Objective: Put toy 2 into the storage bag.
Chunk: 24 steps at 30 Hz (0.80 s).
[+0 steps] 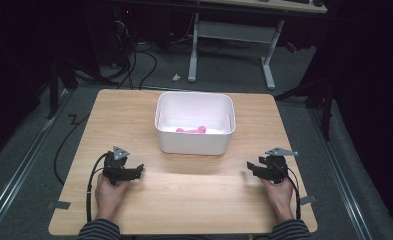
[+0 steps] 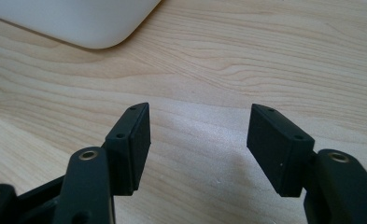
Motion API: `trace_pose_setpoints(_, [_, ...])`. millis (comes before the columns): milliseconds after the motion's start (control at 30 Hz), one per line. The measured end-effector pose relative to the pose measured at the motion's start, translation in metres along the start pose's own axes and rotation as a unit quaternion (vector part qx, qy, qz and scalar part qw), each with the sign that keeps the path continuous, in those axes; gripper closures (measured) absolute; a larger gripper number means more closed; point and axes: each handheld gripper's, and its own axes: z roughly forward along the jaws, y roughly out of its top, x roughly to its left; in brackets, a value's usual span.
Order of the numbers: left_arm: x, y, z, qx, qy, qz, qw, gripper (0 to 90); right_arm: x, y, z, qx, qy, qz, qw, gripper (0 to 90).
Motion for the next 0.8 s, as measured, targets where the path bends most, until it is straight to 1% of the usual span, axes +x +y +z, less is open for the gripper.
trace_pose_setpoints(233, [0.000, 0.000, 0.000, 0.000, 0.000, 0.000, 1.0000, 14.2, 0.002, -0.001, 0.007, 0.001, -0.007, -0.008, 0.9999, 39.9])
trace_pose_setpoints(433, [0.000, 0.000, 0.000, 0.000, 0.000, 0.000, 1.0000, 14.1, 0.002, -0.002, 0.011, -0.005, -0.007, -0.014, 0.9999, 39.3])
trace_pose_setpoints(533, [0.000, 0.000, 0.000, 0.000, 0.000, 0.000, 1.0000, 14.2, 0.002, -0.002, 0.014, -0.001, -0.015, -0.014, 0.9998, 38.7])
trace_pose_setpoints(700, [0.000, 0.000, 0.000, 0.000, 0.000, 0.000, 1.0000, 14.2, 0.004, -0.004, 0.019, 0.008, -0.029, -0.029, 0.9991, 36.4])
trace_pose_setpoints(733, [0.000, 0.000, 0.000, 0.000, 0.000, 0.000, 1.0000, 14.2, 0.005, -0.005, 0.020, 0.009, -0.034, -0.038, 0.9987, 35.3])
trace_pose_setpoints(800, [0.000, 0.000, 0.000, 0.000, 0.000, 0.000, 1.0000, 14.2, 0.006, -0.006, 0.021, 0.004, -0.034, -0.037, 0.9988, 33.5])
